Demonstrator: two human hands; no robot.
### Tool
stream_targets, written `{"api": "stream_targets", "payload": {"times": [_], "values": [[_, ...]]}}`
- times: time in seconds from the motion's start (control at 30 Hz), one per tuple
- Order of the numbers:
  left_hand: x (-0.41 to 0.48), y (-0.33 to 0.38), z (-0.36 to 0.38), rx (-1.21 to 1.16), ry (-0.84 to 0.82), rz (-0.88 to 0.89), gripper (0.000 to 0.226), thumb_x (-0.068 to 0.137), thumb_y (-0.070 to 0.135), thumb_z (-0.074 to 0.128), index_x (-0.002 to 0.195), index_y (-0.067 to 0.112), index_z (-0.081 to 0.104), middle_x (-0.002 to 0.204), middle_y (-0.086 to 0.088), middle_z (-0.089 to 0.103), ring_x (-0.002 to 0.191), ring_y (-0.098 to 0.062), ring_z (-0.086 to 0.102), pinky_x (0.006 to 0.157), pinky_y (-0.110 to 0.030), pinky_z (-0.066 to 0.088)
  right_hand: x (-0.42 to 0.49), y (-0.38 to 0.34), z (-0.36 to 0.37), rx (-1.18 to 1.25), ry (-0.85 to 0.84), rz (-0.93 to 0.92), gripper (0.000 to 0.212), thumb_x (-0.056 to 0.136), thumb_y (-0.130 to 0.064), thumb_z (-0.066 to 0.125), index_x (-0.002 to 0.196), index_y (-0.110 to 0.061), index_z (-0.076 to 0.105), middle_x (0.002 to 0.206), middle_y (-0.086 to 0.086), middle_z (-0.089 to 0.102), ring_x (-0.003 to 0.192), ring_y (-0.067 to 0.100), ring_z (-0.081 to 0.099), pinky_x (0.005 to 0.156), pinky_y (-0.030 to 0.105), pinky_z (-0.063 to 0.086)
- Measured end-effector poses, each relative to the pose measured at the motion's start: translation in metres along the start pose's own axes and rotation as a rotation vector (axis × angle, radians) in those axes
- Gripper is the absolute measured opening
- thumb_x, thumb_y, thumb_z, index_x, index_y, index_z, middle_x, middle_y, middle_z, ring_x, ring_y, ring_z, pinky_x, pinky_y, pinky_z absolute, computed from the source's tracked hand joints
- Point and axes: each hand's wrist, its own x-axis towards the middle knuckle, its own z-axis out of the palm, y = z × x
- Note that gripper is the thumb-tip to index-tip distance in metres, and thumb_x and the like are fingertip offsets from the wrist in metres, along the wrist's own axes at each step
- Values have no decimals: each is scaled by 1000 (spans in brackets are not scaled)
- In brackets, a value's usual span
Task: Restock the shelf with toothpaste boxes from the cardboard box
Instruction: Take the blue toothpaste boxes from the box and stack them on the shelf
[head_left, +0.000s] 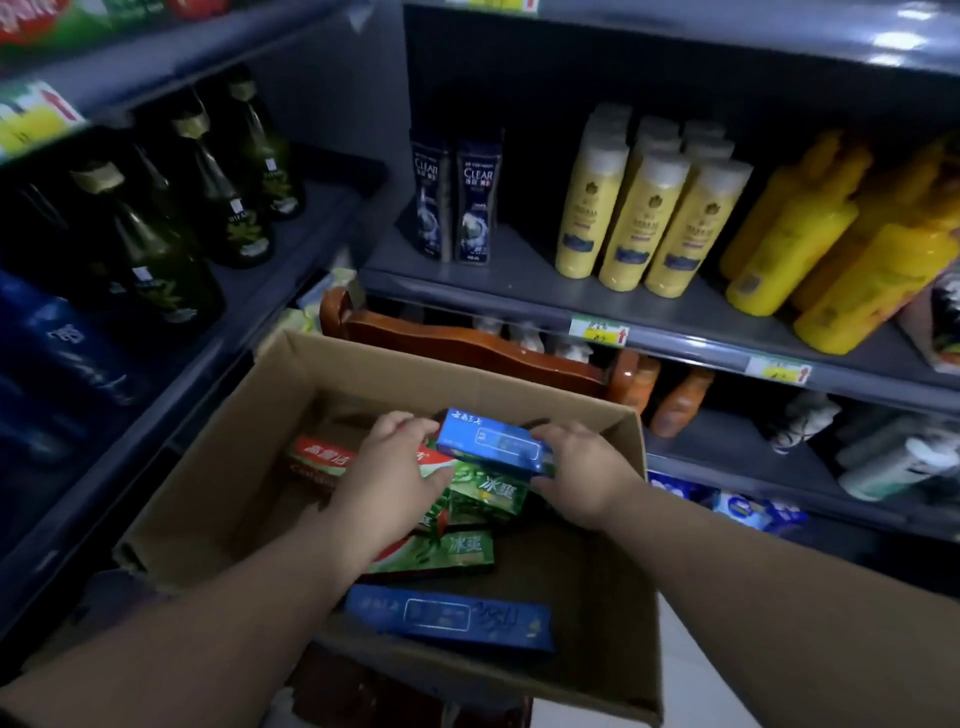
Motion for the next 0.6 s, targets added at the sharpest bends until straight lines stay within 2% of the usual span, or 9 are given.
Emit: {"api": "stream_targets", "payload": {"times": [0.17, 0.33, 0.43, 0.53, 0.6], "values": [[17, -10, 9, 41, -51, 27, 57, 86, 34, 67, 139, 28, 46, 147, 7, 29, 130, -14, 37, 105, -23, 30, 24, -1, 19, -67, -19, 86, 65, 90, -23, 60, 148, -21, 31, 140, 9, 44, 125, 30, 48, 107, 39, 38], [19, -8, 12, 76, -42, 115, 64, 85, 30, 69, 142, 30, 41, 152, 8, 25, 135, -16, 31, 110, -23, 24, 23, -6, 24, -46, 12, 94, 49, 88, -13, 60, 135, -14, 44, 130, 11, 45, 116, 31, 51, 99, 42, 46], [19, -5, 9, 166, 12, 216, 75, 81, 27, 73, 146, 32, 35, 154, 6, 23, 139, -17, 22, 116, -27, 17, 12, -12, 17, -10, 49, 25, 52, 88, -13, 61, 136, -15, 42, 130, 10, 44, 118, 30, 49, 102, 40, 44], [16, -3, 3, 332, 53, 299, 84, 77, 31, 76, 147, 34, 30, 156, 5, 20, 142, -19, 16, 118, -35, 15, -3, -25, 6, 11, 44, -119, 59, 88, -16, 64, 142, -18, 40, 132, 8, 45, 121, 28, 48, 105, 38, 40], [10, -5, -1, 398, 47, 345, 81, 74, 34, 78, 144, 31, 37, 152, 3, 30, 139, -21, 25, 115, -38, 20, -12, -33, 5, 33, 29, -205, 63, 87, -19, 66, 144, -20, 39, 135, 6, 44, 123, 26, 47, 107, 35, 37]]}}
